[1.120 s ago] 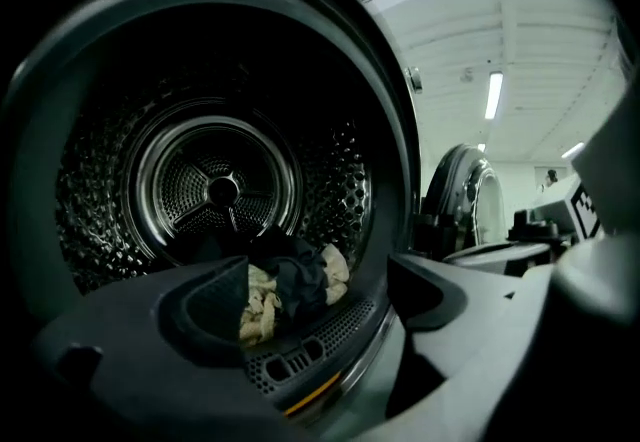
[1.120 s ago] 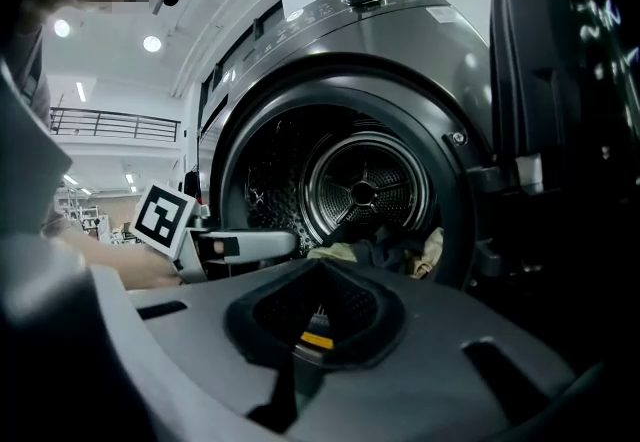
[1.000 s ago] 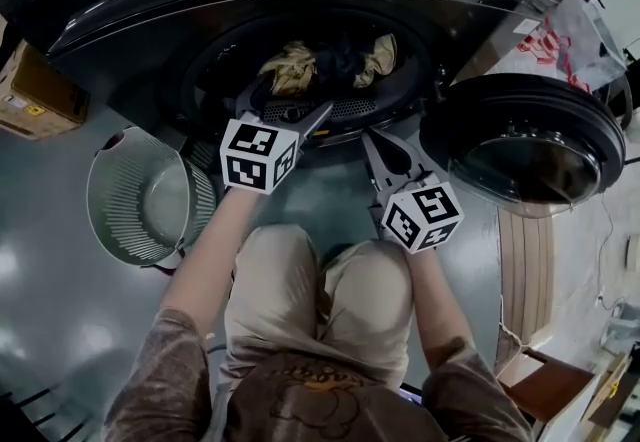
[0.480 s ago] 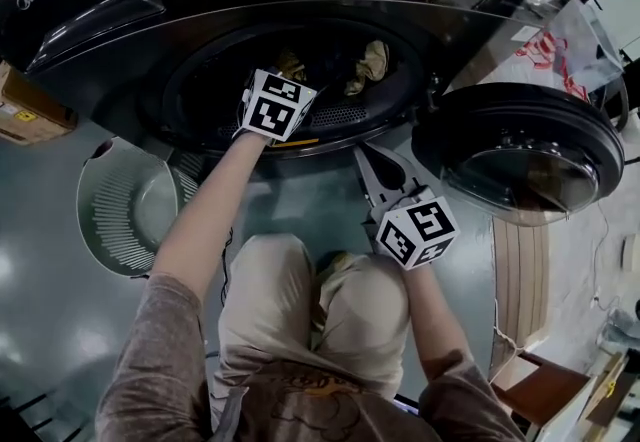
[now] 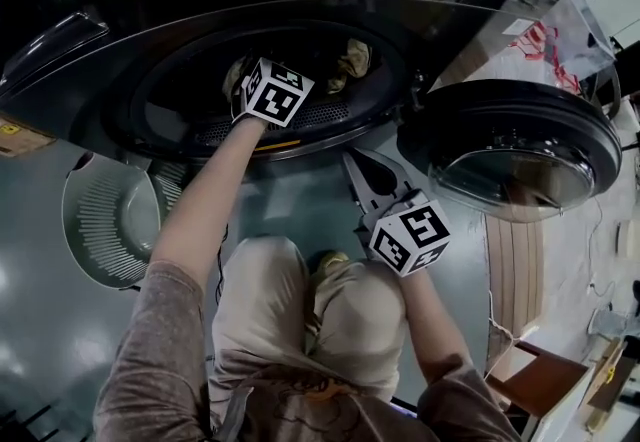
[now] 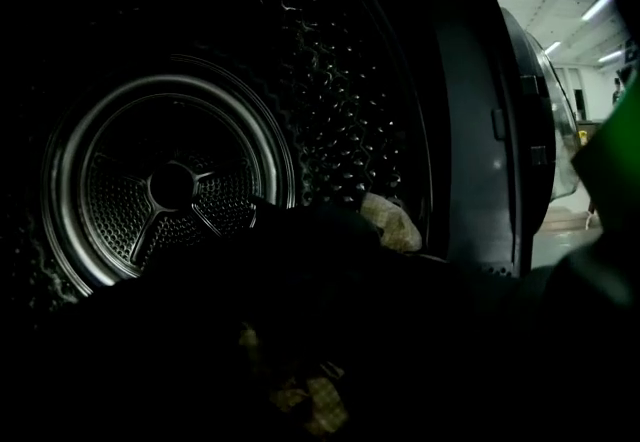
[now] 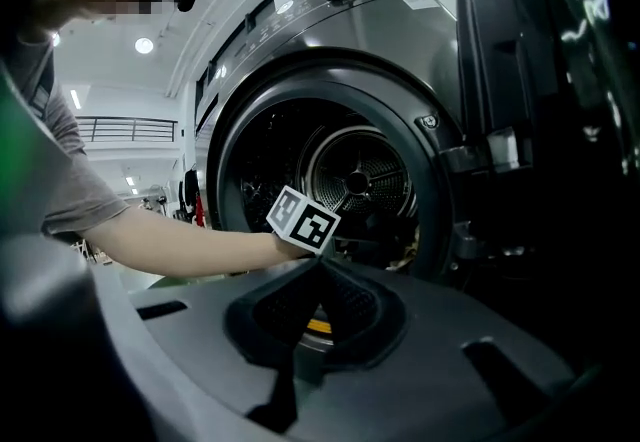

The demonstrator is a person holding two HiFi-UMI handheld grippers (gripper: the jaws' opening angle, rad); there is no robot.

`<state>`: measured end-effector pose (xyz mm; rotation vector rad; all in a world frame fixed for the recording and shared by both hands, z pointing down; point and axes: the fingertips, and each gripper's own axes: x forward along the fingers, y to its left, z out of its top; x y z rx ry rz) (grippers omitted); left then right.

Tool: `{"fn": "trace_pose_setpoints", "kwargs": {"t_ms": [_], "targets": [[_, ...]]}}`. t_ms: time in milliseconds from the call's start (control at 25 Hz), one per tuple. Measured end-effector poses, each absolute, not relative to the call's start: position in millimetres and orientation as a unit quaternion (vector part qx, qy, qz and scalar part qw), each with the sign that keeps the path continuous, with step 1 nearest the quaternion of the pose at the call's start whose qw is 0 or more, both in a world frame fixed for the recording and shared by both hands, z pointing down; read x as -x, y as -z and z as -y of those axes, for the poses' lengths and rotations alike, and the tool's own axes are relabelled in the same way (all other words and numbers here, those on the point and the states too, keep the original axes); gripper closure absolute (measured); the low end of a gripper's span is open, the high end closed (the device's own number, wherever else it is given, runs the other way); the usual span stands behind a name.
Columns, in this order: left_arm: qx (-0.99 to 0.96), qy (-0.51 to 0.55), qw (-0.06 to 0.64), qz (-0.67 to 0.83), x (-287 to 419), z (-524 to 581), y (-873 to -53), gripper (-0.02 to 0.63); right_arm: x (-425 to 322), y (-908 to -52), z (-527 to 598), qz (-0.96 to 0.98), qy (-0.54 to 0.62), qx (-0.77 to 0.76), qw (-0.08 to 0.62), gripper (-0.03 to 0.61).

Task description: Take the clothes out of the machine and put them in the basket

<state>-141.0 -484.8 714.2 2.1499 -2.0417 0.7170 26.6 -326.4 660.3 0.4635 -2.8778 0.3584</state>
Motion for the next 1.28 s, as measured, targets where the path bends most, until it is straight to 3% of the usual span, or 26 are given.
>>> {"fn": "trace_pose_setpoints", "kwargs": {"t_ms": [120, 280, 360, 440, 680, 1280], "targets": [[-0.704, -0.233, 0.05, 0.669, 140, 491, -715, 0.188, -25, -662, 324, 0.976, -0.114, -0.151, 0.109, 0.581], [-0.695, -0.251, 0.053, 0.671, 140, 493, -719, 0.314, -19, -662, 316, 0.979, -0.096, -0.136, 0.119, 0.581], [-0.689, -0.254, 0.047, 0.677, 141, 492, -717, 0.443, -19, -661, 315, 0.979, -0.096, -0.136, 0.117, 0.581], [-0.688, -0.243, 0.041, 0.682, 141, 488, -713, 0.525, -20, -662, 316, 0.979, -0.099, -0.138, 0.114, 0.581], [-0.704, -0.19, 0.059, 0.682, 136, 461, -694, 0.574, -20, -669, 318, 0.977, -0.106, -0.144, 0.116, 0.581], [-0.732, -0.027, 0.089, 0.674, 123, 338, -612, 0.584, -9, -668, 312, 0.979, -0.078, -0.153, 0.11, 0.581]]}}
